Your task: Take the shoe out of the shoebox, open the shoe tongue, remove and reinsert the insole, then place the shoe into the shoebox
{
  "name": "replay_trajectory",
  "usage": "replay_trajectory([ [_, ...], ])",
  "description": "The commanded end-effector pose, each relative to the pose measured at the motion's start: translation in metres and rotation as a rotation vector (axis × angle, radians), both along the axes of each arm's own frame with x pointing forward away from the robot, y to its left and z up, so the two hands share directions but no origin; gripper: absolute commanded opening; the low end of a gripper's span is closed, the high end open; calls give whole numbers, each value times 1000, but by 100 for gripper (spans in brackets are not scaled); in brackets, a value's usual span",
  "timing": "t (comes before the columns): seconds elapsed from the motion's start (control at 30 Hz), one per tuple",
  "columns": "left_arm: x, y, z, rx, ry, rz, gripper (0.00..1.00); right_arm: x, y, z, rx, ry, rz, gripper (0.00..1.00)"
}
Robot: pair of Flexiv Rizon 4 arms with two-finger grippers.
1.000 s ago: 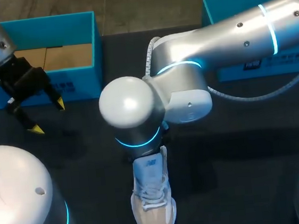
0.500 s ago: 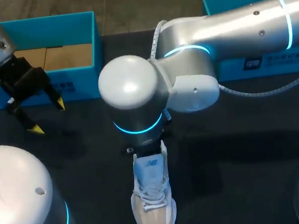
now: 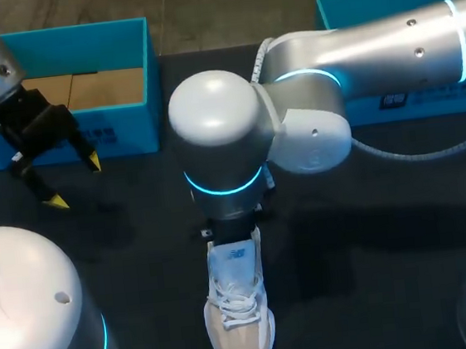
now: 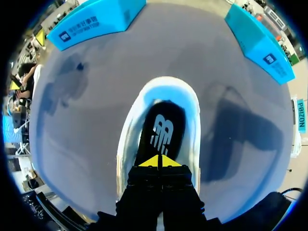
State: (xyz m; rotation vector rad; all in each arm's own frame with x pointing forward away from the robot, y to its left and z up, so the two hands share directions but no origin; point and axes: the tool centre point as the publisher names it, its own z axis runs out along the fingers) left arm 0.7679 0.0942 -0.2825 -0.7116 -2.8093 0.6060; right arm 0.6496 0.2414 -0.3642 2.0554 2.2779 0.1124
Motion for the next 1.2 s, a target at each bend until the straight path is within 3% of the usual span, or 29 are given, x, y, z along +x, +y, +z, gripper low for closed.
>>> replay_trajectory([
  [0.03,0,0,0,3,0,-1,100,-9,2,1,17,4,-199,4],
  [0.23,0,0,0,3,0,-1,100,-16,9,7,3,19,-191,35],
  [0.57,0,0,0,3,0,-1,100,-21,14,1,10,45,-188,56],
  [0.67,0,0,0,3,0,-1,100,-22,16,2,9,49,-188,73],
  [0.7,0,0,0,3,0,-1,100,-22,16,3,9,49,-188,88],
  [0.73,0,0,0,3,0,-1,100,-23,16,3,8,48,-188,97],
  [1.2,0,0,0,3,0,-1,100,-37,23,14,-5,20,-202,100],
])
